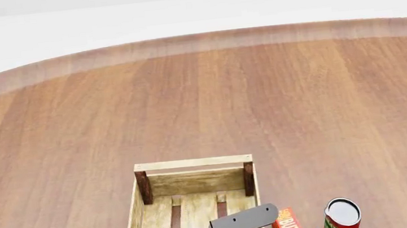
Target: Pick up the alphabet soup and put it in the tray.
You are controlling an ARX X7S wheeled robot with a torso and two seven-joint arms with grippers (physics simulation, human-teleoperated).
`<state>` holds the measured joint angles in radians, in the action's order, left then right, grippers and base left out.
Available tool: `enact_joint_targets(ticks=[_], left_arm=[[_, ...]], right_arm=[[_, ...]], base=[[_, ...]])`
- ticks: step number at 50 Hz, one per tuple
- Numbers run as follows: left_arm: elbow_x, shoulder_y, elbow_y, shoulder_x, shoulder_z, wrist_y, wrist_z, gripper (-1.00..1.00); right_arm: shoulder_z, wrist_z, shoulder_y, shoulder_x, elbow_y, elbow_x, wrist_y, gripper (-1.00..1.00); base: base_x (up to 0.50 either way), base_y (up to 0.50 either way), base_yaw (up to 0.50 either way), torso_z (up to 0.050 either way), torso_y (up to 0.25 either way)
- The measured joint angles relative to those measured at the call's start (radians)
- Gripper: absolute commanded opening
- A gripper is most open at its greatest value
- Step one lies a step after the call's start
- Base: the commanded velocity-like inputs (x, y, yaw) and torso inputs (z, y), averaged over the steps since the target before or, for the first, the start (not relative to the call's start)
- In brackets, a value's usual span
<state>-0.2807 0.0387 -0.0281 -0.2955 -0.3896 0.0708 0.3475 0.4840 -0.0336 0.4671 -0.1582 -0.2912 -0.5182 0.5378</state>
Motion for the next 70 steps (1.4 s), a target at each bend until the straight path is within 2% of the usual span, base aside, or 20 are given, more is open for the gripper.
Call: enact_joint_targets(ticks=[6,7,34,54,70], left_arm=[[-0.002,0.000,0.001,-0.001,-0.001,0.000,0.001,1.00],[-0.002,0.000,0.001,-0.001,-0.001,0.000,0.001,1.00],[-0.005,0.004,-0.003,-0.005,-0.008,0.005,0.006,1.00],[-0.015,-0.001,0.010,-0.011,-0.011,0.002,0.010,1.00],[-0.034,-0.022,0.084,-0.031,-0.006,-0.019,0.025,1.00]], right_arm=[[0.002,-0.001,0.001,0.000,-0.004,-0.003,-0.002,-1.00],[0.002,-0.001,0.001,0.000,-0.005,-0.003,-0.003,1.00],[-0.012,-0.013,0.000,-0.015,0.060,-0.028,0.010,1.00],[-0.046,-0.107,-0.105,-0.096,0.399,-0.080,0.046,1.00],[-0.066,-0.204,-0.205,-0.156,0.671,-0.044,-0.005,1.00]], base=[[0.00,0.00,0.00,0.000,0.002],[0.00,0.00,0.00,0.000,0.000],[0.00,0.00,0.00,0.000,0.000],[0.00,0.00,0.00,0.000,0.000],[0.00,0.00,0.00,0.000,0.000]])
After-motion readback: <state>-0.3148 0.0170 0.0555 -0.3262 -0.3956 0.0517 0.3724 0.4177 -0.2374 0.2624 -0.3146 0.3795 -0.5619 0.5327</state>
